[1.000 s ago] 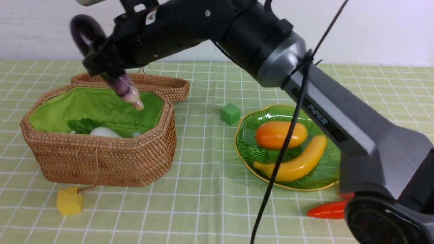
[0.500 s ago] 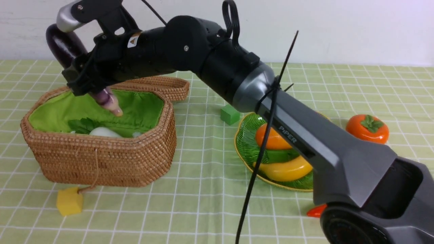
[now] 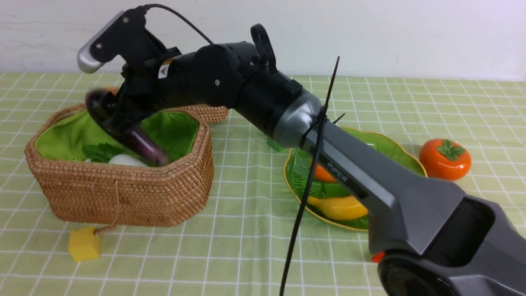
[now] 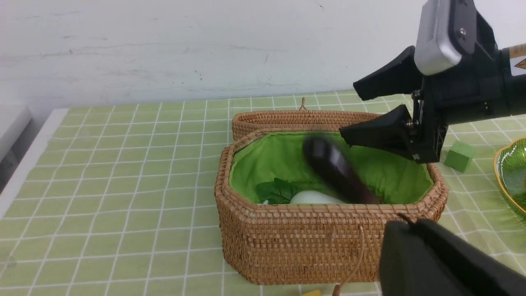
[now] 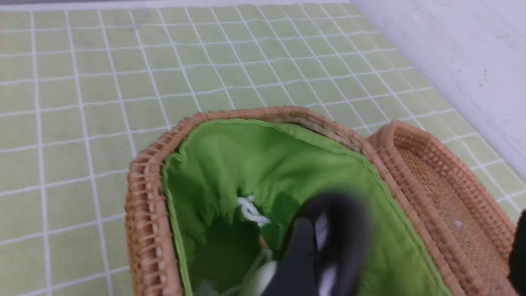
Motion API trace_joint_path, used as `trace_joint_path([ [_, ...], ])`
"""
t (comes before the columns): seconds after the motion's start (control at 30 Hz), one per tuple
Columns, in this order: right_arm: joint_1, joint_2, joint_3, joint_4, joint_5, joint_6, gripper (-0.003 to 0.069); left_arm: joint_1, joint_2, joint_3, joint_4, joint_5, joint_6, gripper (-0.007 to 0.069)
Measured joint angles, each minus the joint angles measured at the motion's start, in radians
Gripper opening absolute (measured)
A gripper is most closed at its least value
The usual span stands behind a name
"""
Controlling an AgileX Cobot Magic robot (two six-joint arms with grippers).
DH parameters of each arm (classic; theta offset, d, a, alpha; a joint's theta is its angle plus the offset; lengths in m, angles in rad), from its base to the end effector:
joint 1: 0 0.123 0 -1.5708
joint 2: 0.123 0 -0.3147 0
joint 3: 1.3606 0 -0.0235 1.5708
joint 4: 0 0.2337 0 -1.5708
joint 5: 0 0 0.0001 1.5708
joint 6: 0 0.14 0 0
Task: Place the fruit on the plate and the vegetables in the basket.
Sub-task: Grab an eggplant with your right arm and place it in the basket on the left, then use the right arm to grab a carrot and put it into the left basket
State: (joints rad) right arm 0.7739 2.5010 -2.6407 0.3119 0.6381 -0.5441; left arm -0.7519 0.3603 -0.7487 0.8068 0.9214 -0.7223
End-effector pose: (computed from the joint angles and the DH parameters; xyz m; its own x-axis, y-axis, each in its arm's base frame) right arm 0.4279 0.4540 0.3021 -0.0274 -0.4208 -0.9067 -0.8518 0.4846 -0.1991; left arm 0.0761 0.0391 0.3672 -0.2120 0.0206 -0.9770 0.1211 0.9926 -0.0053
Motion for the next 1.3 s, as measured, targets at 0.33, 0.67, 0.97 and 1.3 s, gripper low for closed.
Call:
trace_joint_path([
  [0.33,-0.004,-0.162,0.001,-0.063,0.399,0.253,0.0501,0.0,0.0,0.0,-0.085,-0.036,0.004,-0.0002],
  [0.67,-0.004,-0.279,-0.004,-0.178,0.627,0.414,-0.0001,0.0,0.0,0.0,-0.439,-0.132,0.255,-0.0002],
  [0.97,-0.004,-0.585,0.382,-0.324,0.623,0.514,-0.0019,0.0,0.0,0.0,-0.642,-0.16,0.434,-0.0002],
  [1.3,-0.133,-1.078,1.134,-0.41,0.619,0.704,-0.0014,0.0,0.0,0.0,-0.85,-0.171,0.69,-0.0002],
])
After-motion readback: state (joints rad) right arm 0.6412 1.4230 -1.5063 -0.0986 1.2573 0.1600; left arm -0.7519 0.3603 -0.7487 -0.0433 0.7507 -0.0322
